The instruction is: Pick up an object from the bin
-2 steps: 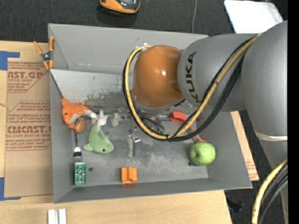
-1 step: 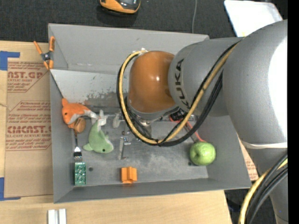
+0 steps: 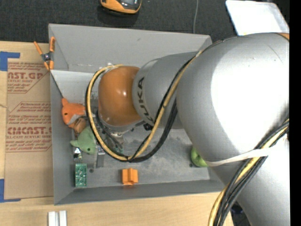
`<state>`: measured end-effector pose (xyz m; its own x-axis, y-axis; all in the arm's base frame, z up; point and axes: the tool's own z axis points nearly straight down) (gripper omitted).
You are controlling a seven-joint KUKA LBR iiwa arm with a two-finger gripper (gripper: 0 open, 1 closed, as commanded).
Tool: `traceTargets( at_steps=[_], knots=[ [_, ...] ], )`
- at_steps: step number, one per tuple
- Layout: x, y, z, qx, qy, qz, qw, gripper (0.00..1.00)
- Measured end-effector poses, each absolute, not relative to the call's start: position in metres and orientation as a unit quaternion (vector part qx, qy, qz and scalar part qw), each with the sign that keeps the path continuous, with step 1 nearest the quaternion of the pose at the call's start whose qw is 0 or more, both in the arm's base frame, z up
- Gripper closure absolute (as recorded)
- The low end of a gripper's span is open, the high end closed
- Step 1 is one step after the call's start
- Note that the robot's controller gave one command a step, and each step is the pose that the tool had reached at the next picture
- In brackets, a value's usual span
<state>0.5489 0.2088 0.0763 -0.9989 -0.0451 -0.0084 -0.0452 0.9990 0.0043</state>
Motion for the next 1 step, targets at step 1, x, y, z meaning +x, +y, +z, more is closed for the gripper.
traceTargets(
  at_steps=[1],
  knots=[
    [0.5484,0.2178,0.0699,0.103,0.995,0.001,0.006,1.00]
  ],
)
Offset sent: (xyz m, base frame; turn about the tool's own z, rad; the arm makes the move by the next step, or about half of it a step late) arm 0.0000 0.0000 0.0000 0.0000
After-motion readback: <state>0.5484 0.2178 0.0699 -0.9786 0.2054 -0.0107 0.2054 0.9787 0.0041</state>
